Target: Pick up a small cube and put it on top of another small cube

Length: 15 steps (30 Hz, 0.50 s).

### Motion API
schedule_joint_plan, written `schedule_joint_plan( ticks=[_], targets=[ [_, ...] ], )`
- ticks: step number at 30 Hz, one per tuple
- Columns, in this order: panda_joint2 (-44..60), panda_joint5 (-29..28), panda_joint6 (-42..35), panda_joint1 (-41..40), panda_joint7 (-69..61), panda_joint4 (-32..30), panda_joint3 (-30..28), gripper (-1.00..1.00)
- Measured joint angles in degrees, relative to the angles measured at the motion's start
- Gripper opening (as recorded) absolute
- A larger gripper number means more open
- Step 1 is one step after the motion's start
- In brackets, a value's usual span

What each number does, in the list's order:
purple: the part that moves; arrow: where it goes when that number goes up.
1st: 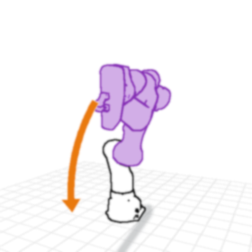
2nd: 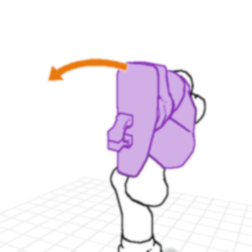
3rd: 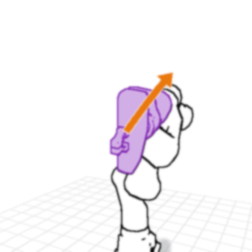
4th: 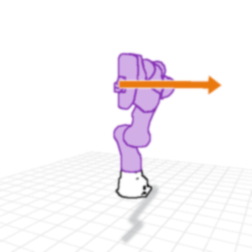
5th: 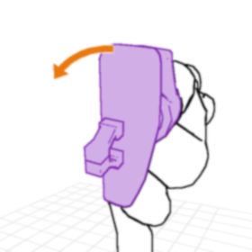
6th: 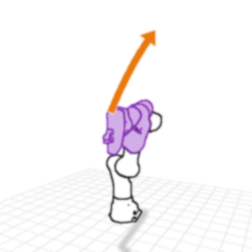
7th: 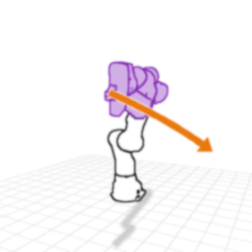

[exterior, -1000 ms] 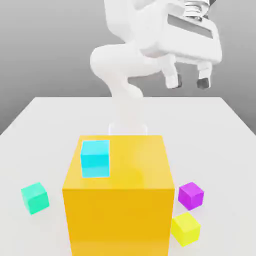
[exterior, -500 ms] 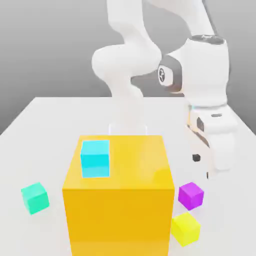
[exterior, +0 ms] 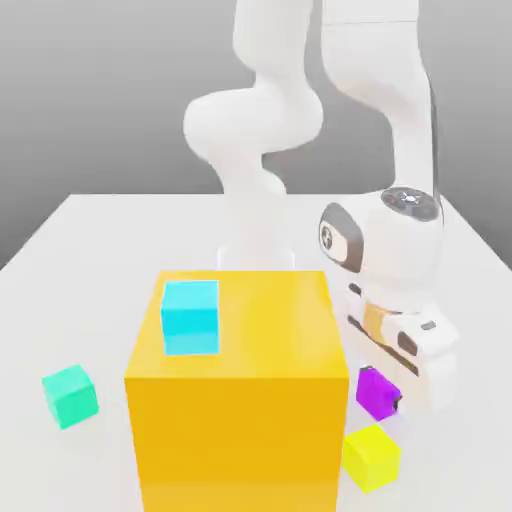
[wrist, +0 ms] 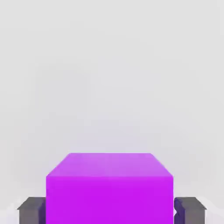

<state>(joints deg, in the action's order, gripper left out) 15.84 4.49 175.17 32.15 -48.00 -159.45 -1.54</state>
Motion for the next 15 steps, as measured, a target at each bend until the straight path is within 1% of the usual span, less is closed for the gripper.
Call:
schedule_joint_plan(
  ticks=[3,10,12,15],
  targets=[
    [0.13,0.06,0.12,-0.08,-0.05,0.01,0.09,-1.0],
    [-12.66,-3.59,-10.57,1.4,2.93,-2.09,-2.6,-1.0],
    [-13.37,-3.72,-13.93,-0.17,6.01,0.5,-3.66,-1.0],
    [-12.8,-3.5,-18.94,-2.62,11.77,6.02,-5.27,-1.0]
  ],
)
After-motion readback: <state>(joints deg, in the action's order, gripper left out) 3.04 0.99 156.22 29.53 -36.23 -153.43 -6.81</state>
